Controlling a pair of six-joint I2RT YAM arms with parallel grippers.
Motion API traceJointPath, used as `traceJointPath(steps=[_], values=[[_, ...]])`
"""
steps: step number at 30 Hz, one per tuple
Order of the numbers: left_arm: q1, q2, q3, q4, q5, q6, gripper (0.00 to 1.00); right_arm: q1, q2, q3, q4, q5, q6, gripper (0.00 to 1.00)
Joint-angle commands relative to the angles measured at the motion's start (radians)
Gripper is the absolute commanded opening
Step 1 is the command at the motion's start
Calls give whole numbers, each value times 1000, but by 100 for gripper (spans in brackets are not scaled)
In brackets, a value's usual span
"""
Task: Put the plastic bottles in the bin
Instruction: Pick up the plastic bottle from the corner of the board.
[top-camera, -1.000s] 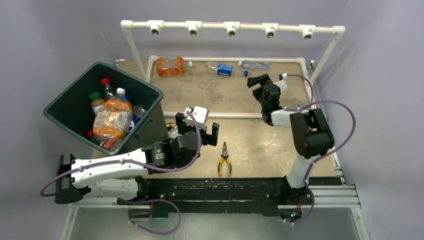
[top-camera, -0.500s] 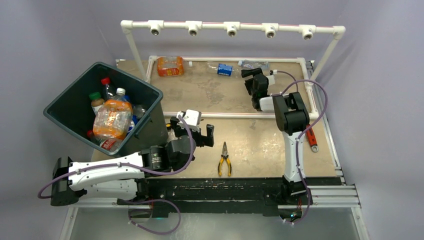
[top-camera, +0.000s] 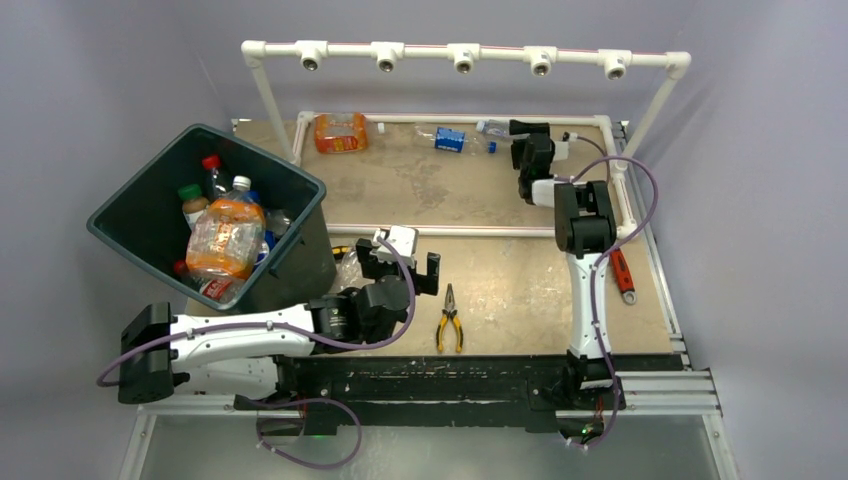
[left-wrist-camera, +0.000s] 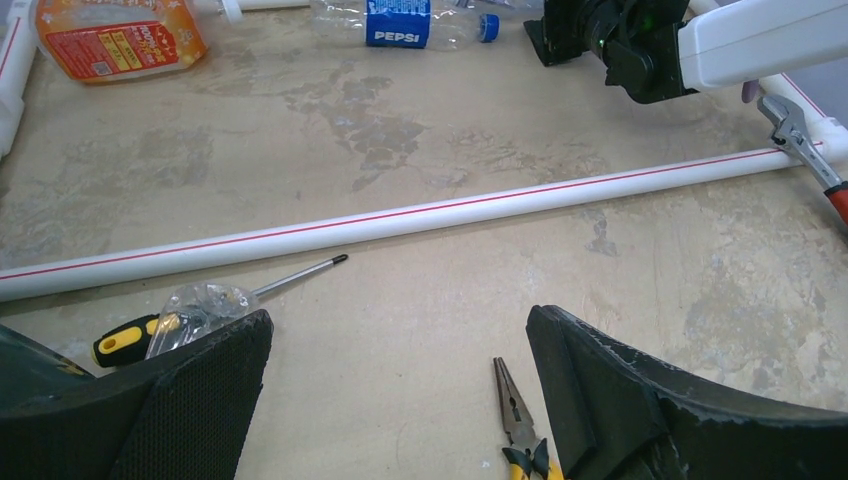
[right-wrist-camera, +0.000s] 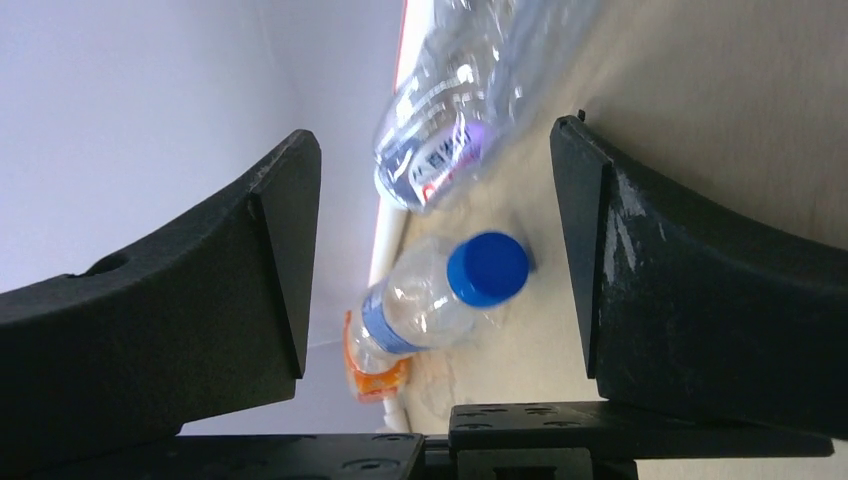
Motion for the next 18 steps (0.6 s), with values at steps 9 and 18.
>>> traceJointPath(steps=[9, 18], values=[[1, 43, -13, 134, -74, 22, 99, -16, 209, 322, -200, -40, 53, 70], [3, 56, -19, 143, -70, 26, 99, -11, 265, 423, -241, -81, 34, 72]])
